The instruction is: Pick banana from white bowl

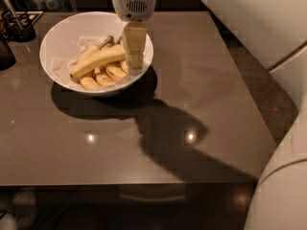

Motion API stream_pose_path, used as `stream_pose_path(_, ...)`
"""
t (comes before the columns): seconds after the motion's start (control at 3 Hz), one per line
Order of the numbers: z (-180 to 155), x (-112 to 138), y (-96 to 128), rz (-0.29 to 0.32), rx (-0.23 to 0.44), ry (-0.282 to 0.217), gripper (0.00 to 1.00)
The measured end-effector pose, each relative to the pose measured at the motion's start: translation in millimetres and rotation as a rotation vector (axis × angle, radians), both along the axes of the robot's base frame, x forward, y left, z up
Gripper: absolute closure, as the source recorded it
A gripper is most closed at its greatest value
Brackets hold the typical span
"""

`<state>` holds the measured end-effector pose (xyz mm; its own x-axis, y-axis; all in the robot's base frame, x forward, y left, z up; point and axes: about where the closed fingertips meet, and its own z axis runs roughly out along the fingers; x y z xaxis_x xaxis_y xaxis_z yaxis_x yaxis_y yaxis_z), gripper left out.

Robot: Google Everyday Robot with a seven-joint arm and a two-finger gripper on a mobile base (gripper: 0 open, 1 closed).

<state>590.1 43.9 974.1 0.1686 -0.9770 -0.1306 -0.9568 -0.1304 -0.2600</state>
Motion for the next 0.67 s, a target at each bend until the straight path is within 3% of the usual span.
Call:
stream_pose_path(0.33,-9.3,13.2,16.3,-0.016,0.033,0.005,0.00)
stream_pose_path(0.67,-18.0,30.1,39.4,0.007,0.014,0.011,0.00)
